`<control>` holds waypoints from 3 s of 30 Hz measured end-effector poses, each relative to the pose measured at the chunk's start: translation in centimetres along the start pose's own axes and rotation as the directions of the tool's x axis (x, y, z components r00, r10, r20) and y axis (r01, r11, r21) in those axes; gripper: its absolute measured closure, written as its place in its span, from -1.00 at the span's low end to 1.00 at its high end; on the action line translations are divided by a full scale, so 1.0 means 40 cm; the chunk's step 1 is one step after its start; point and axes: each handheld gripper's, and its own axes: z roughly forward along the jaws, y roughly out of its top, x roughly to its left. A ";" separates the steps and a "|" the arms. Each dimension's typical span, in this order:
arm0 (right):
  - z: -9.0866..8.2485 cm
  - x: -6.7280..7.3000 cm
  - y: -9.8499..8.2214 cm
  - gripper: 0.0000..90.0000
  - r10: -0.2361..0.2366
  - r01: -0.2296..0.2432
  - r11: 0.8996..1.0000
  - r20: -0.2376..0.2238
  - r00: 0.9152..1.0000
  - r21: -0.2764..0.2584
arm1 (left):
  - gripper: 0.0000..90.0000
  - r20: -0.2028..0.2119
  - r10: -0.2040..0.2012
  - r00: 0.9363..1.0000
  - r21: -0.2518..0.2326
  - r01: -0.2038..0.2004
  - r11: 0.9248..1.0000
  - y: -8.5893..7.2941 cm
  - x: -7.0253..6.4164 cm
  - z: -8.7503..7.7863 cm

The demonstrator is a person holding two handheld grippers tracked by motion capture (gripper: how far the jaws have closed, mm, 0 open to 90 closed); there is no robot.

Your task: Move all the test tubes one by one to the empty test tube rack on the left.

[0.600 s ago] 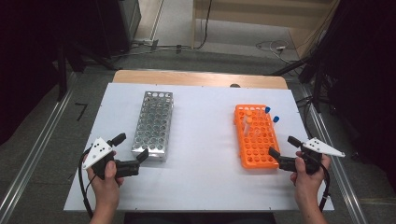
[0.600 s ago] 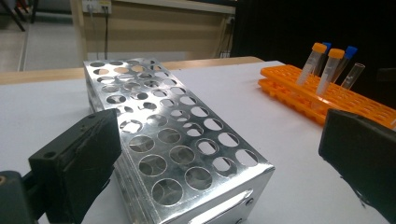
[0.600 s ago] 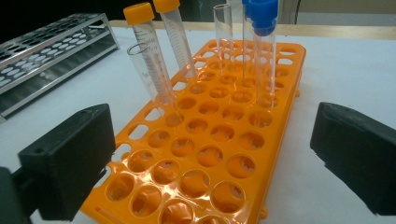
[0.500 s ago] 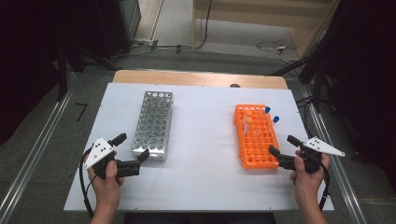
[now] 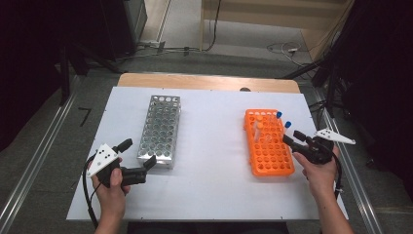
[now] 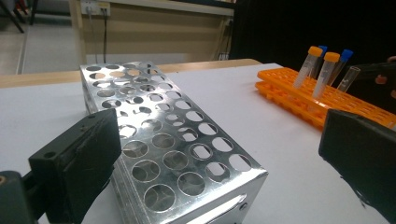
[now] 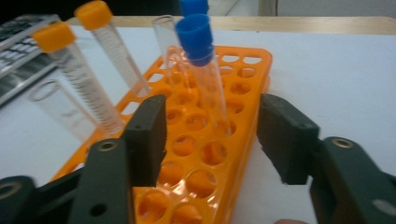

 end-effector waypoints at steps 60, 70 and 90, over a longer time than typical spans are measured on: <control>-0.132 0.156 0.100 0.67 -0.140 0.127 0.988 -0.165 0.976 -0.085 | -1.00 0.067 0.057 0.996 0.009 -0.058 0.998 0.029 -0.066 0.015; -0.125 0.269 0.088 0.67 -0.203 0.187 0.979 -0.295 0.934 -0.080 | -1.00 0.112 0.066 0.992 0.020 -0.069 0.997 0.040 -0.107 0.025; -0.014 0.462 0.005 0.67 -0.254 0.298 0.954 -0.477 0.842 0.018 | -0.84 0.167 0.041 0.985 0.070 -0.053 0.996 0.056 -0.182 0.060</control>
